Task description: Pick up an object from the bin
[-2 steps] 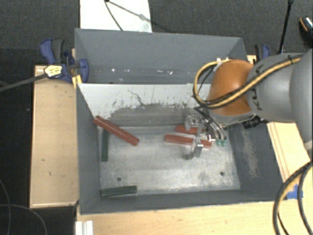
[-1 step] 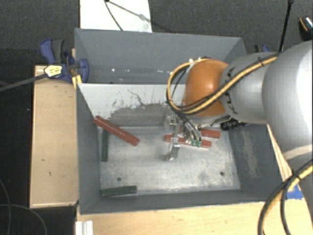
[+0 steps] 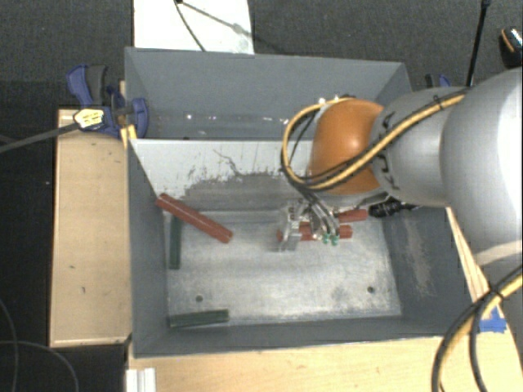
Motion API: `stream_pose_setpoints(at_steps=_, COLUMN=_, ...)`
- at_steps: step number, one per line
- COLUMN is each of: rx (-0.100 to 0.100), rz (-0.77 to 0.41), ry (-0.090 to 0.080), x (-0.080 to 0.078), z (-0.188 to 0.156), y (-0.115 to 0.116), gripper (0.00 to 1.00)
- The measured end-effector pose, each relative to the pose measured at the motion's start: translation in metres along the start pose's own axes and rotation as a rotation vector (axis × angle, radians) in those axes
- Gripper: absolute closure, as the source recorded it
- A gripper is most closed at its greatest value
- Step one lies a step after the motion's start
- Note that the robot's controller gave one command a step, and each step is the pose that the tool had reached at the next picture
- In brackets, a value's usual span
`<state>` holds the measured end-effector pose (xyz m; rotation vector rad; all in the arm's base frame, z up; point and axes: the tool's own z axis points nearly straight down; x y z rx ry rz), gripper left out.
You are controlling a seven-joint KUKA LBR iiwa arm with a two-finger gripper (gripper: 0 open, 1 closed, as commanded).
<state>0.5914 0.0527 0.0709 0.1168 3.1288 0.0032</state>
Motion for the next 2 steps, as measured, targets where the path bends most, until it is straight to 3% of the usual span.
stream_pose_setpoints(at_steps=1, rx=0.000, rz=-0.003, ry=0.000, x=0.010, z=-0.118, y=0.001, gripper=1.00)
stream_pose_setpoints(at_steps=2, rx=-0.001, rz=-0.378, ry=0.004, x=0.011, z=-0.163, y=0.020, gripper=1.00)
